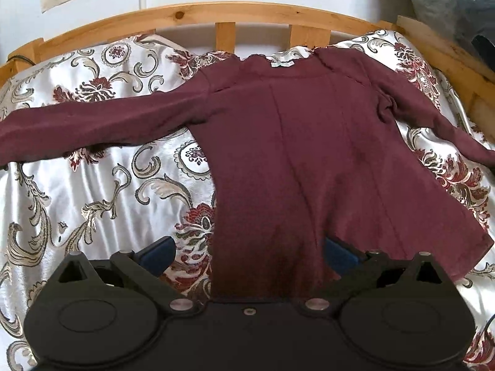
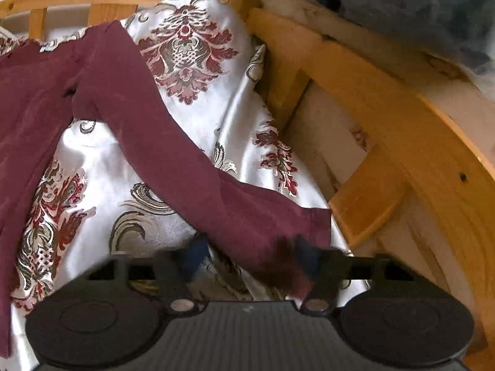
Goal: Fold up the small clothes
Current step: 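Grasp the cuff of a maroon sleeve with the right gripper, then carry the held sleeve across the shirt body with the right gripper and release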
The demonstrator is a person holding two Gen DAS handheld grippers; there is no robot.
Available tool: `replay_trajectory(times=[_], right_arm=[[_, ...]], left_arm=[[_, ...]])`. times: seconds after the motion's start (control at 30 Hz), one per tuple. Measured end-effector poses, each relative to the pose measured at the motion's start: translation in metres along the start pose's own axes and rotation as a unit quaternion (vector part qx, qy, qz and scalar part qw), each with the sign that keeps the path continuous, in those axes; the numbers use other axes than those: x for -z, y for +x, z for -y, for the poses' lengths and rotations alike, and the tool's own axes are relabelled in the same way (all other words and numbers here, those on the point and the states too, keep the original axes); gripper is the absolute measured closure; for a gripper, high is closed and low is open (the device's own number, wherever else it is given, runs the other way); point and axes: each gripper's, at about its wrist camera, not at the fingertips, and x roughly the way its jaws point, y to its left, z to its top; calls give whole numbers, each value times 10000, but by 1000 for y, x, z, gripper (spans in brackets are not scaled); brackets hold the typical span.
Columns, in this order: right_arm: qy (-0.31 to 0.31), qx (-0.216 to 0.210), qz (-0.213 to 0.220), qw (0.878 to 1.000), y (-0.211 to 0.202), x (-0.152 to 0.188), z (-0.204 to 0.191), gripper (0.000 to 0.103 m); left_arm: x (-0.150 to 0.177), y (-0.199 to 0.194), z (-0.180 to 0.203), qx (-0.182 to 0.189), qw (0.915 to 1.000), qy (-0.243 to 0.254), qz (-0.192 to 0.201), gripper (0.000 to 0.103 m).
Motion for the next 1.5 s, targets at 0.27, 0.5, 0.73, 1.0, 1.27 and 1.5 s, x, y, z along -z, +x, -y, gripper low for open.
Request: replay_trajectory(times=[0.27, 0.5, 0.73, 1.0, 1.27, 1.5], right_arm=[[115, -665, 110, 9977, -44, -36, 12, 91], [-173, -1551, 861, 9840, -132, -88, -20, 91], [-1156, -2629, 1338, 9485, -169, -109, -130, 91], [-1643, -3520, 1051, 9155, -144, -102, -244, 91], [-1524, -4086, 585, 8980, -104, -76, -292, 65], [-1080, -5089, 54, 8540, -96, -48, -271, 28]], left_arm=[[-2, -12, -4, 56, 10000, -52, 47, 1], [-9, -21, -7, 86, 9998, 102, 127, 1], [-12, -31, -18, 127, 9996, 86, 227, 1], [1, -39, -42, 139, 9998, 96, 134, 1], [10, -40, -60, 158, 9998, 139, 61, 1], [7, -42, -68, 417, 9989, -100, 200, 1]])
